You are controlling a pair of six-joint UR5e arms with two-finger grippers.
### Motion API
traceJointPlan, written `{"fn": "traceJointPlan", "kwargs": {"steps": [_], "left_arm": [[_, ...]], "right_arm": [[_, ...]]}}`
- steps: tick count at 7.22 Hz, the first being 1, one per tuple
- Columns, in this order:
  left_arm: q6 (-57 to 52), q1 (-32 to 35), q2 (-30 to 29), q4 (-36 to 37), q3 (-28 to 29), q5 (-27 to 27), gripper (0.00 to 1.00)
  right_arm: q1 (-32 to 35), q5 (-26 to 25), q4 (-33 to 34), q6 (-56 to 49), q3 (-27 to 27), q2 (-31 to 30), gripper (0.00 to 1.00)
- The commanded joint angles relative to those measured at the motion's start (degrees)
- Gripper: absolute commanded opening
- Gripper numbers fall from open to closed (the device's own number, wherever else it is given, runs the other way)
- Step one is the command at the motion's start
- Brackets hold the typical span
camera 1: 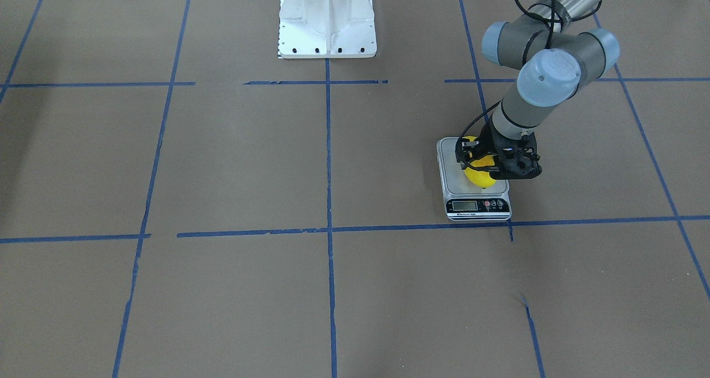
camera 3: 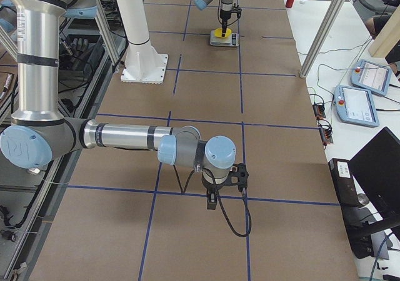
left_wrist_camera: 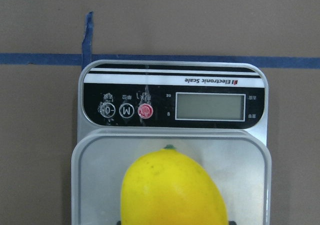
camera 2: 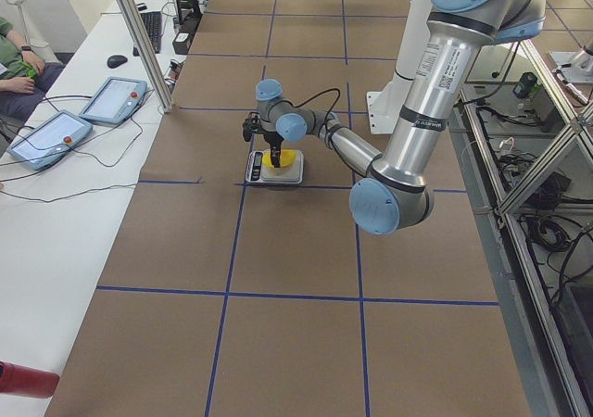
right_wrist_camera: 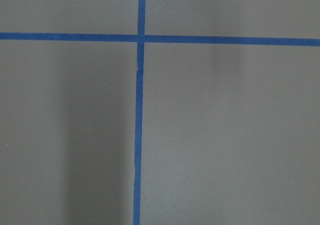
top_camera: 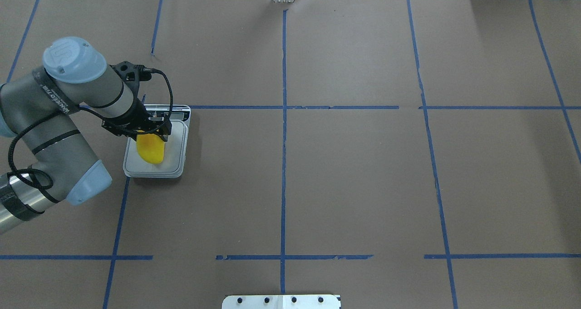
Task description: Weigh mango
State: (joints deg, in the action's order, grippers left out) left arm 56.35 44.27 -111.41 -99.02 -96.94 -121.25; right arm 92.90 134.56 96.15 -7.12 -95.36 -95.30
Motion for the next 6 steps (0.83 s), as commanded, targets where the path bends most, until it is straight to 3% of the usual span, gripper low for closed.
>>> {"fn": "traceJointPlan", "kwargs": {"steps": [1, 2, 4, 6], "left_arm": [[-0.6, 1.3, 0.0, 0.8, -3.7, 0.2, 1.0], [-2.2, 5.5, 0.0, 2.5, -6.7, 0.1, 1.0], [-15.2, 13.9, 0.2, 14.3, -11.2, -0.6, 1.0], [-35.4, 25.5, 3.4, 19.9, -10.6, -3.7, 1.0]], "right_arm": [[0.0, 0.0, -0.1, 0.0, 0.0, 0.0, 1.0], [0.0, 0.0, -0.1, 0.0, 0.0, 0.0, 1.0], [0.0, 0.0, 0.0, 0.0, 0.0, 0.0, 1.0], [0.0, 0.0, 0.0, 0.0, 0.0, 0.0, 1.0]]}}
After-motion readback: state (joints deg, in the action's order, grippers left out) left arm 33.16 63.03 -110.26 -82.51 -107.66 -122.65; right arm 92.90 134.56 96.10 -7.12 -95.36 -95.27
